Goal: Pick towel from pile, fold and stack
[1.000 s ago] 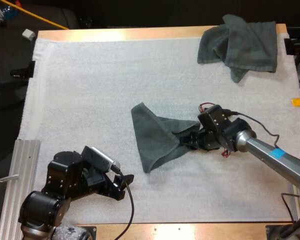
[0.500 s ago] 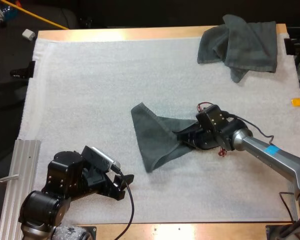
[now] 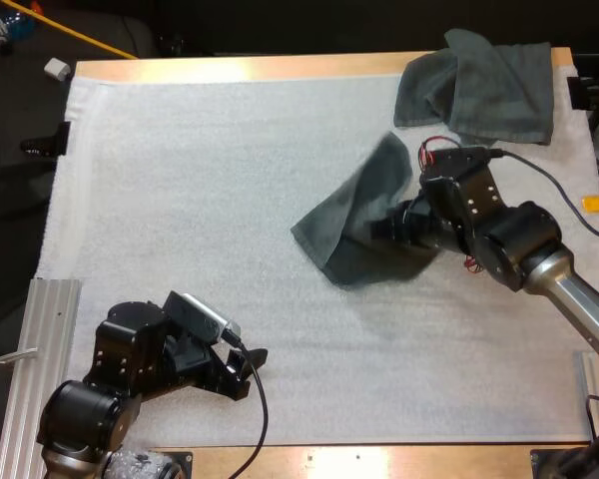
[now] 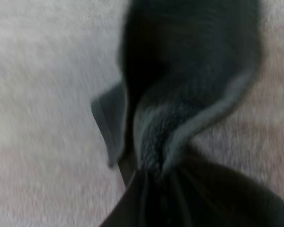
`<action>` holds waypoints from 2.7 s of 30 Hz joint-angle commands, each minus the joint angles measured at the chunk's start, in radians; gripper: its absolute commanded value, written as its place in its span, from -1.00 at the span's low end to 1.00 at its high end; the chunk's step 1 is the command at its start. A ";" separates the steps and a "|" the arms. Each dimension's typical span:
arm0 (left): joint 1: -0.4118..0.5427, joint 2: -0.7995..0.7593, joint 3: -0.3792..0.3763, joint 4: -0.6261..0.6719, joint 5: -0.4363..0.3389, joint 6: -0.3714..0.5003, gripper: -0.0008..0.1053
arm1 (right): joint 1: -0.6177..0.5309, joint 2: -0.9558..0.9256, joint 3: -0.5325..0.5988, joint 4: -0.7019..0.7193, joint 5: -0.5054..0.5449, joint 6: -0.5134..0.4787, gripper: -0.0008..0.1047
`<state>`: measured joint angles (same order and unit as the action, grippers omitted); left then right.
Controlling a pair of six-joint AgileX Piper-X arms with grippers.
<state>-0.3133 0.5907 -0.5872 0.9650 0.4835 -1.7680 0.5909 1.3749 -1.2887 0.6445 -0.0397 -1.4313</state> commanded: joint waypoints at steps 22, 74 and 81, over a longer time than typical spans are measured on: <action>-0.005 0.000 -0.006 -0.005 0.006 0.000 0.31 | 0.247 0.084 -0.064 0.054 -0.064 0.004 -0.98; -0.003 0.003 -0.003 0.017 0.002 -0.003 0.30 | 0.288 0.148 0.364 -0.095 -0.160 0.190 0.14; -0.002 0.005 -0.002 0.024 0.006 -0.001 0.30 | 0.284 0.231 0.365 -0.188 -0.180 0.260 0.12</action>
<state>-0.3133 0.5907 -0.5872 0.9879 0.4835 -1.7664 0.8830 1.5721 -0.9254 0.4909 -0.1967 -1.2016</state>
